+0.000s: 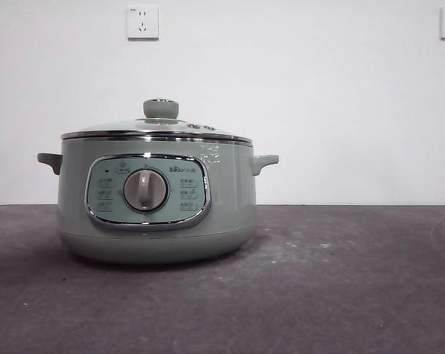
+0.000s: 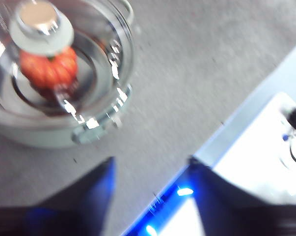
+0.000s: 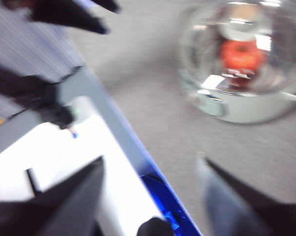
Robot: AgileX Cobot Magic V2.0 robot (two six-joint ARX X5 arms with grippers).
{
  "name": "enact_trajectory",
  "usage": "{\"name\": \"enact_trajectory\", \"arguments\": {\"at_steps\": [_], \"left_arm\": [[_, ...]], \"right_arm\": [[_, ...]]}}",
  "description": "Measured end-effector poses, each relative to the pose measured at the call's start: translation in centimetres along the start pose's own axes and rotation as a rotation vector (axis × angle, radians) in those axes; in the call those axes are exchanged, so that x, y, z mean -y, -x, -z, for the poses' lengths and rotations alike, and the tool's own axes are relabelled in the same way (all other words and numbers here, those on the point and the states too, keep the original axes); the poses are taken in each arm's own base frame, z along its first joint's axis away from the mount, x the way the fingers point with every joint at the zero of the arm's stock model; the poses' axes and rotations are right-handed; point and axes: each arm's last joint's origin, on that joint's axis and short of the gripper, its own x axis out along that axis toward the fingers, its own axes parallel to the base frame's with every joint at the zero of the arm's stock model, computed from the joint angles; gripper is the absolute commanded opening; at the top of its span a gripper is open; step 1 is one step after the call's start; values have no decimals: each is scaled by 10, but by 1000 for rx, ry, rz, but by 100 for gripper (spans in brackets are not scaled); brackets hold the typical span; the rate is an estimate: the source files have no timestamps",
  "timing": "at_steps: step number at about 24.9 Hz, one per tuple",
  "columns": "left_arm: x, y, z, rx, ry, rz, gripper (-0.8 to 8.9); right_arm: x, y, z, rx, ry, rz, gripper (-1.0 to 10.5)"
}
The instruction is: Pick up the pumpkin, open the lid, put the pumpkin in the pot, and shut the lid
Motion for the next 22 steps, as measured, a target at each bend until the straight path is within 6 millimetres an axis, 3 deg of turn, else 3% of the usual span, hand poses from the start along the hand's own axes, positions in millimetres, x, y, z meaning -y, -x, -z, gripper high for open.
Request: {"name": "enact_trajectory", "arguments": {"at_steps": [22], "left_arm": [[0, 0, -1, 8, -9, 1, -4]], "right_arm": [[-3, 8, 3, 21, 20, 2, 1]]}}
